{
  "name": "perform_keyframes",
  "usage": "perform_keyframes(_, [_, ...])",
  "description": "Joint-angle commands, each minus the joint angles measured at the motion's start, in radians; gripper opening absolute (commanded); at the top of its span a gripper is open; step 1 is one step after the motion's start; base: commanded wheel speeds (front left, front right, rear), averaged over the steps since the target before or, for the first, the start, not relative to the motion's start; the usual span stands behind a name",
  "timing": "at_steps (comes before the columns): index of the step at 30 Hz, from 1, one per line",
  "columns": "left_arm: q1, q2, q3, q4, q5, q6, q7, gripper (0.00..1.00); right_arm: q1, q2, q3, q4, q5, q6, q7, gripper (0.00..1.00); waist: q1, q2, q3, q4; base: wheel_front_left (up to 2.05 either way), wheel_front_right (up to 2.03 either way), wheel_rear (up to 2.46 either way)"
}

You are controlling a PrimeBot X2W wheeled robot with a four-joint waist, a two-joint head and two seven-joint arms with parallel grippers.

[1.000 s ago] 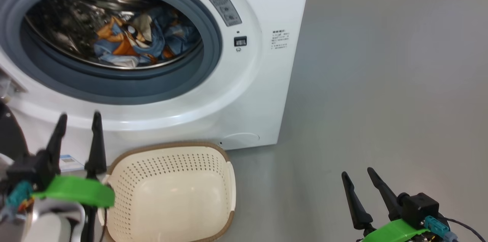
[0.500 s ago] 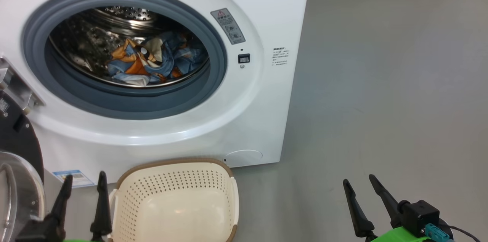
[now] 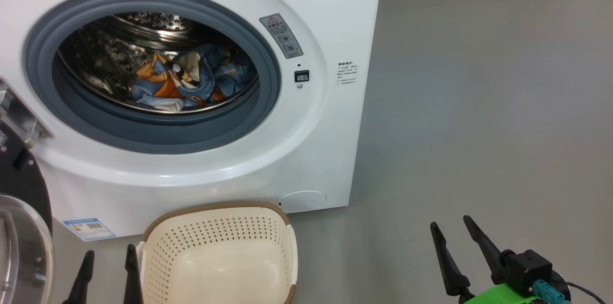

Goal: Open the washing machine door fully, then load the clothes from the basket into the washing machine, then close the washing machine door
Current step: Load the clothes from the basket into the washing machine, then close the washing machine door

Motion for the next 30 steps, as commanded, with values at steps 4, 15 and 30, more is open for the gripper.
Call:
perform_keyframes(4, [-0.014,-0.005,0.054,-0.026,0.006,-0.024,-0.006,1.0,-0.003,-0.002,0.024,-0.026,-0.011,0.002,-0.005,1.0,0.0,0.0,-0.002,-0.002,0.0,0.0,0.0])
perform_keyframes(15, [-0.005,-0.032,0.085,0.03,0.022,-0.082,-0.006,1.0,0.001,-0.002,0.026,-0.025,-0.015,0.002,-0.005,1.0,0.0,0.0,-0.012,-0.005,0.0,0.0,0.0])
perform_keyframes(30, [0.014,-0.051,0.101,0.059,0.048,-0.101,-0.006,1.0,0.013,-0.002,0.029,-0.034,-0.031,0.002,-0.005,1.0,0.0,0.0,-0.038,-0.008,0.0,0.0,0.0])
